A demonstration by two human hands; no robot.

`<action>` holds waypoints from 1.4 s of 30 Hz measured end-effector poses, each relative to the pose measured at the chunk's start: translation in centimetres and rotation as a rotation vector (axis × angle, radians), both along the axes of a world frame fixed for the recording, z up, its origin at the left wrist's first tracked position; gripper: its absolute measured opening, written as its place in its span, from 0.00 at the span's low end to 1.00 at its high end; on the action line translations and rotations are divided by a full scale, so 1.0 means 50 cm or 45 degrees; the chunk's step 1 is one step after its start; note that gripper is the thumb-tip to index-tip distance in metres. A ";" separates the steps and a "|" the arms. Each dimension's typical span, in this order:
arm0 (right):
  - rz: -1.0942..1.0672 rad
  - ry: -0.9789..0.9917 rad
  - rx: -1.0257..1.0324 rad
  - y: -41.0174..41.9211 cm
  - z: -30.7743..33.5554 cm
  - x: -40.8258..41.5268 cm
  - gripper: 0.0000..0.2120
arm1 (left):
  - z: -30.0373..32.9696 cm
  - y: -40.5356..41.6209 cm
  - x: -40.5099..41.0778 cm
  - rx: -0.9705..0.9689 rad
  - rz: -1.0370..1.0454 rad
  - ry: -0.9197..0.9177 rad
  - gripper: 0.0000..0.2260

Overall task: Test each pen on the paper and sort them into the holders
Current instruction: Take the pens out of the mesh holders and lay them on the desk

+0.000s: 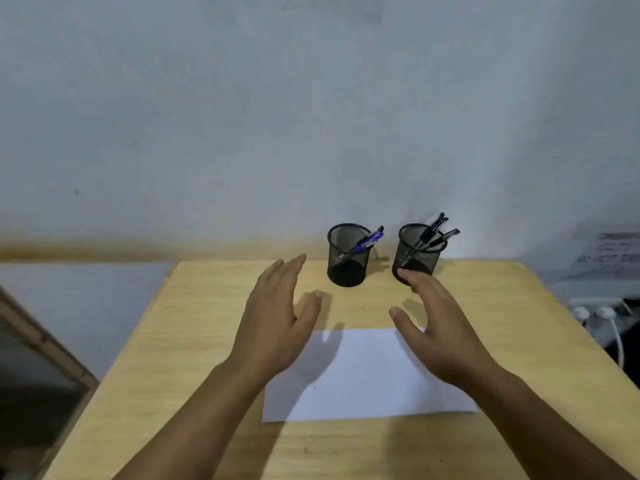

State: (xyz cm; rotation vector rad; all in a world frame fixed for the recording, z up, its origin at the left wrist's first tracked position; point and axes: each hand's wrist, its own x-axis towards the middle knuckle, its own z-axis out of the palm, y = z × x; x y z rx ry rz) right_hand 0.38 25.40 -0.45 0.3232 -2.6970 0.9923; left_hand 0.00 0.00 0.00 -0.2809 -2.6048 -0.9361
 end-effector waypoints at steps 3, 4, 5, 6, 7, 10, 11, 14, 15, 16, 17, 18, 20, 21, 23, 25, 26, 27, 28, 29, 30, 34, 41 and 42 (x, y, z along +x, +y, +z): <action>-0.089 -0.063 -0.095 0.021 -0.001 0.032 0.27 | -0.003 0.012 0.019 0.003 0.010 -0.036 0.27; -0.097 -0.084 -0.118 0.031 -0.005 0.038 0.27 | -0.005 0.021 0.024 -0.006 -0.004 -0.070 0.27; -0.117 -0.085 -0.153 0.043 -0.010 0.039 0.26 | -0.007 0.029 0.022 -0.017 -0.013 -0.081 0.26; -0.145 -0.088 -0.181 0.054 -0.012 0.038 0.26 | -0.006 0.038 0.020 -0.029 -0.022 -0.086 0.26; -0.170 -0.095 -0.209 0.066 -0.014 0.037 0.26 | -0.007 0.047 0.016 -0.042 -0.034 -0.087 0.26; -0.231 -0.126 -0.262 0.098 -0.020 0.028 0.26 | -0.013 0.070 -0.007 -0.082 -0.081 -0.117 0.26; -0.248 -0.133 -0.277 0.107 -0.022 0.021 0.26 | -0.014 0.077 -0.019 -0.104 -0.092 -0.116 0.27; -0.300 -0.143 -0.313 0.130 -0.022 -0.013 0.25 | -0.012 0.100 -0.062 -0.171 -0.102 -0.069 0.30; -0.316 -0.144 -0.329 0.136 -0.021 -0.029 0.25 | -0.009 0.110 -0.078 -0.177 -0.093 -0.051 0.29; -0.331 -0.144 -0.347 0.143 -0.020 -0.046 0.24 | -0.005 0.120 -0.093 -0.181 -0.086 -0.035 0.28; -0.343 -0.147 -0.364 0.148 -0.018 -0.065 0.24 | -0.001 0.131 -0.107 -0.188 -0.079 -0.017 0.27; -0.355 -0.156 -0.386 0.153 -0.015 -0.084 0.24 | 0.003 0.142 -0.122 -0.196 -0.075 -0.004 0.26; -0.381 -0.169 -0.415 0.159 -0.009 -0.123 0.25 | 0.008 0.161 -0.151 -0.222 -0.070 0.016 0.24; -0.392 -0.169 -0.411 0.162 -0.007 -0.142 0.25 | 0.011 0.169 -0.165 -0.239 -0.066 0.022 0.23; -0.419 -0.164 -0.391 0.167 -0.007 -0.179 0.26 | 0.016 0.186 -0.191 -0.276 -0.048 0.041 0.23; -0.448 -0.168 -0.366 0.172 -0.008 -0.212 0.26 | 0.020 0.202 -0.213 -0.308 -0.031 0.073 0.24; -0.456 -0.169 -0.341 0.173 -0.009 -0.227 0.26 | 0.021 0.209 -0.222 -0.318 -0.023 0.091 0.26; -0.456 -0.170 -0.308 0.173 -0.008 -0.239 0.26 | 0.020 0.216 -0.231 -0.333 -0.018 0.109 0.27; -0.452 -0.171 -0.285 0.172 -0.007 -0.250 0.25 | 0.017 0.221 -0.240 -0.352 -0.016 0.119 0.28; -0.447 -0.172 -0.279 0.170 -0.005 -0.260 0.25 | 0.017 0.226 -0.248 -0.372 -0.015 0.116 0.29; -0.444 -0.174 -0.281 0.169 -0.004 -0.269 0.25 | 0.016 0.229 -0.257 -0.384 -0.009 0.096 0.28; -0.437 -0.178 -0.301 0.166 -0.006 -0.296 0.24 | 0.006 0.231 -0.287 -0.348 0.020 0.020 0.21; -0.535 -0.116 -0.275 0.160 -0.011 -0.334 0.25 | -0.011 0.234 -0.308 -0.267 0.098 -0.005 0.18; -0.572 -0.128 -0.276 0.157 -0.007 -0.337 0.24 | -0.013 0.236 -0.308 -0.244 0.114 -0.004 0.17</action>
